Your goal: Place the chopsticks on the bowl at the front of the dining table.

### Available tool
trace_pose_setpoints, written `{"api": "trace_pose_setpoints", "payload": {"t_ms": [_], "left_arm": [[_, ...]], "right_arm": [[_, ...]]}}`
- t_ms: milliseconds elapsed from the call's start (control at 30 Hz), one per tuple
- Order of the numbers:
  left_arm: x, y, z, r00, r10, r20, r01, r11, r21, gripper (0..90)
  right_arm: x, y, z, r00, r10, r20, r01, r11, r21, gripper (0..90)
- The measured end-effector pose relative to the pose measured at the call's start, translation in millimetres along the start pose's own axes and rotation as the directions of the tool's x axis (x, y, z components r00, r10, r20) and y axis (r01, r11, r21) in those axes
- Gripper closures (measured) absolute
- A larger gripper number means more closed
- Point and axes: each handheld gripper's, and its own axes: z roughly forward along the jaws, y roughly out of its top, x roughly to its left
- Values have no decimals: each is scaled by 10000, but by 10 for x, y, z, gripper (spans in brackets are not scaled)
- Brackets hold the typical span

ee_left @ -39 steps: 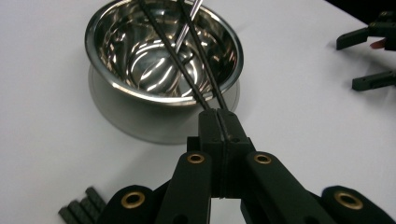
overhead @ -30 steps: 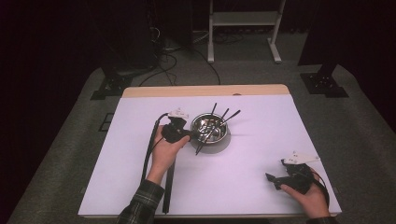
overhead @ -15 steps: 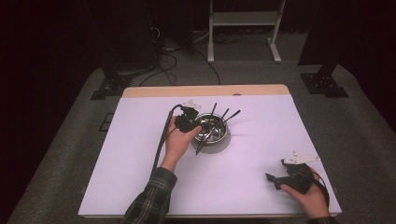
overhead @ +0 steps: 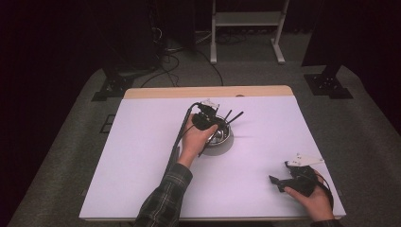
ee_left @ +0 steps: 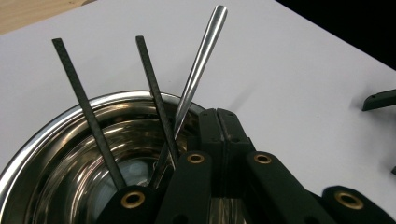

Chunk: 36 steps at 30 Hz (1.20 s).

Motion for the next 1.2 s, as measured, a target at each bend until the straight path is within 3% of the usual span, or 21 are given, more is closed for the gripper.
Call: {"api": "trace_pose_setpoints", "payload": {"t_ms": [567, 1200], "left_arm": [[82, -18, 131, 9992, -302, -275, 308, 9993, 214, 900], [231, -34, 43, 9949, -636, -780, 651, 9977, 172, 900]], "right_arm": [[1, 0, 1, 10000, 12, 1, -12, 10000, -6, 126], [0, 0, 1, 10000, 10, -5, -10, 10000, -6, 126]]}}
